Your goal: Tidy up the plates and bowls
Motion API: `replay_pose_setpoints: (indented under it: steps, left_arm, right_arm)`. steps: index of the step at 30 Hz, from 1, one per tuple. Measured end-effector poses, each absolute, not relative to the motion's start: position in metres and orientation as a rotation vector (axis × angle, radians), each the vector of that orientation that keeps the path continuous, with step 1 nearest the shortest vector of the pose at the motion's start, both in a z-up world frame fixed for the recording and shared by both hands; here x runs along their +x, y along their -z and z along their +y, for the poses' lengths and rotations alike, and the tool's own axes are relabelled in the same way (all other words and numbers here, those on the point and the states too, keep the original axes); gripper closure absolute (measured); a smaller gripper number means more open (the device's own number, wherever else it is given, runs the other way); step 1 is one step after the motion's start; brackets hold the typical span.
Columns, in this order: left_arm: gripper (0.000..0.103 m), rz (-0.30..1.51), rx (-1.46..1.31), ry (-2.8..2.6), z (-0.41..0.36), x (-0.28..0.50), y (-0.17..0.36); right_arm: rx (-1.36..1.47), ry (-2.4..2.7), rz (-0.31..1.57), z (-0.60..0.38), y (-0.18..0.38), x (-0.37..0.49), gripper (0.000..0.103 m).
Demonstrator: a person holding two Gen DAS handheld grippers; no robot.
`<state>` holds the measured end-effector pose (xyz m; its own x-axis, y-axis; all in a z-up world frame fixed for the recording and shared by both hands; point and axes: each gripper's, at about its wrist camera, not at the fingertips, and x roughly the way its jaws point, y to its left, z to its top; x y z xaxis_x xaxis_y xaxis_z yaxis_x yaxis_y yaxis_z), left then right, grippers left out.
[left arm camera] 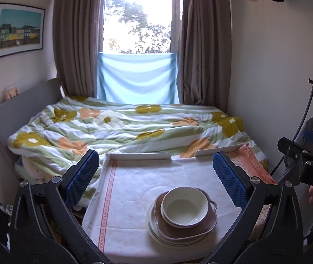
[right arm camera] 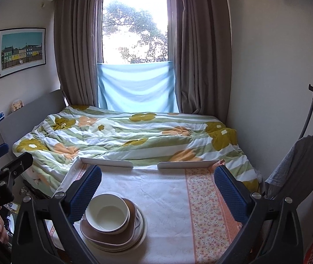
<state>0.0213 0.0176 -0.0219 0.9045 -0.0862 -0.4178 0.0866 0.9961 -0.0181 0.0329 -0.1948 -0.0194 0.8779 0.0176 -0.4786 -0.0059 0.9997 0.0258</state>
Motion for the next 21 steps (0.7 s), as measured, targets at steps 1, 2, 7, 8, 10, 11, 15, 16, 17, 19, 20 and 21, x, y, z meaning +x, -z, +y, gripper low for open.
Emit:
replay_pose_setpoints:
  steps: [1, 2, 7, 8, 10, 11, 15, 16, 17, 19, 20, 21]
  left_arm:
    - [0.000, 0.431, 0.000, 0.090, 0.0178, 0.0212, 0.0217]
    - [0.000, 0.430, -0.001, 0.091, 0.0178, 0.0216, 0.0220]
    - [0.000, 0.431, -0.001, 0.093, 0.0172, 0.0224, 0.0222]
    - [0.000, 0.431, -0.002, 0.093, 0.0175, 0.0222, 0.0221]
    - [0.000, 0.430, -0.001, 0.092, 0.0164, 0.0226, 0.0220]
    - [0.000, 0.430, 0.001, 0.092, 0.0158, 0.0232, 0.0226]
    - [0.000, 0.431, -0.003, 0.093, 0.0163, 0.0226, 0.0222]
    - [0.000, 0.431, -0.004, 0.092, 0.0161, 0.0230, 0.0226]
    - [0.000, 0.431, -0.004, 0.091, 0.0159, 0.0230, 0.0230]
    - [0.000, 0.430, -0.005, 0.093, 0.0169, 0.0231, 0.0228]
    - [0.000, 0.432, -0.005, 0.093, 0.0167, 0.0234, 0.0230]
    - [0.000, 0.432, -0.005, 0.093, 0.0171, 0.0226, 0.0230]
  right_arm:
    - [0.023, -0.010, 0.498, -0.1948, 0.0189, 0.0327, 0.001]
    - [0.023, -0.009, 0.498, -0.1949, 0.0182, 0.0327, 0.001]
    - [0.024, -0.006, 0.495, -0.1957, 0.0180, 0.0333, 0.001]
    - [0.024, -0.005, 0.495, -0.1956, 0.0175, 0.0333, 0.001]
    - [0.026, -0.006, 0.497, -0.1960, 0.0179, 0.0341, 0.001]
    - [0.023, -0.006, 0.499, -0.1959, 0.0180, 0.0344, 0.001]
    - [0.024, -0.004, 0.501, -0.1963, 0.0181, 0.0351, 0.001]
    - [0.023, -0.001, 0.502, -0.1965, 0.0180, 0.0356, 0.001]
    - [0.024, 0.001, 0.504, -0.1975, 0.0185, 0.0362, 0.001]
    - [0.026, 0.001, 0.502, -0.1980, 0.0187, 0.0366, 0.001]
    - [0.027, 0.001, 0.501, -0.1979, 0.0184, 0.0367, 0.001]
    - [0.026, 0.002, 0.500, -0.1975, 0.0187, 0.0362, 0.001]
